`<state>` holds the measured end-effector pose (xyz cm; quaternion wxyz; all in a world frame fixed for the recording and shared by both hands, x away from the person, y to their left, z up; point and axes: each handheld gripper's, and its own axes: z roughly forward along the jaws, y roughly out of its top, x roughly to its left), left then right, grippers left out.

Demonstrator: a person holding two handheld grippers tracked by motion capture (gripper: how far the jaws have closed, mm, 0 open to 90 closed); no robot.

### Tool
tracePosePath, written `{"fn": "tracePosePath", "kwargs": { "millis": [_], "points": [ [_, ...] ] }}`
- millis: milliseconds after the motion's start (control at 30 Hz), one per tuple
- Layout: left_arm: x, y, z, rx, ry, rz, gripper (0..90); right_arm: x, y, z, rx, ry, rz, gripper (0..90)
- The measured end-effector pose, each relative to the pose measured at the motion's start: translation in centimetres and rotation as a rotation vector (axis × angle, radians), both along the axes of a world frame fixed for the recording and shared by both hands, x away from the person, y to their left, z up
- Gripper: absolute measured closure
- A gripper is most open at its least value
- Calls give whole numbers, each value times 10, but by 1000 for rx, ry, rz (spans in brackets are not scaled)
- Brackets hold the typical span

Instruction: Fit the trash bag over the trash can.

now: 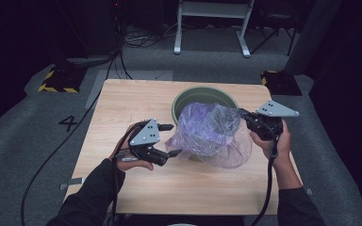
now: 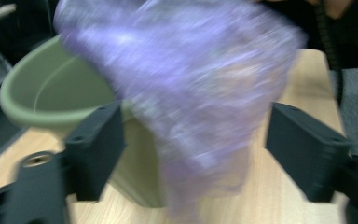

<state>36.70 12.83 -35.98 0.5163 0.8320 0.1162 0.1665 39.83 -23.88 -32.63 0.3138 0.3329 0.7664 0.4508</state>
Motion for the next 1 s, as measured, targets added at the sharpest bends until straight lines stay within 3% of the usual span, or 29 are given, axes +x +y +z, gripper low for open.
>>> {"fn": "tracePosePath", "kwargs": {
  "millis": [67, 133, 233, 300, 433, 633, 767, 933, 1000],
  "points": [
    [8, 4, -4, -20, 10, 30, 342, 2, -1, 0, 1, 2, 0, 899],
    [11, 8, -3, -48, 1, 34, 499, 5, -2, -1, -5, 4, -7, 899],
    [14, 11, 0, -34, -33, 52, 639, 8, -4, -1, -10, 5, -6, 899],
    [17, 11, 2, -40, -39, 54, 714, 9, -4, -1, -12, 5, -6, 899],
    [24, 14, 8, -94, -36, 55, 849, 12, -7, 0, -5, 5, -4, 899],
    [36, 14, 21, -155, -42, 91, 879, 25, -10, -1, -21, 34, -16, 898],
    [46, 10, 26, -146, -48, 105, 886, 35, -12, -4, -15, 58, -28, 898],
    [52, 13, 19, -115, -5, 126, 888, 40, -15, -9, -3, 79, -35, 895],
    [51, 18, 14, -123, 12, 135, 888, 37, -15, -11, -14, 78, -27, 896]
  ]
}}
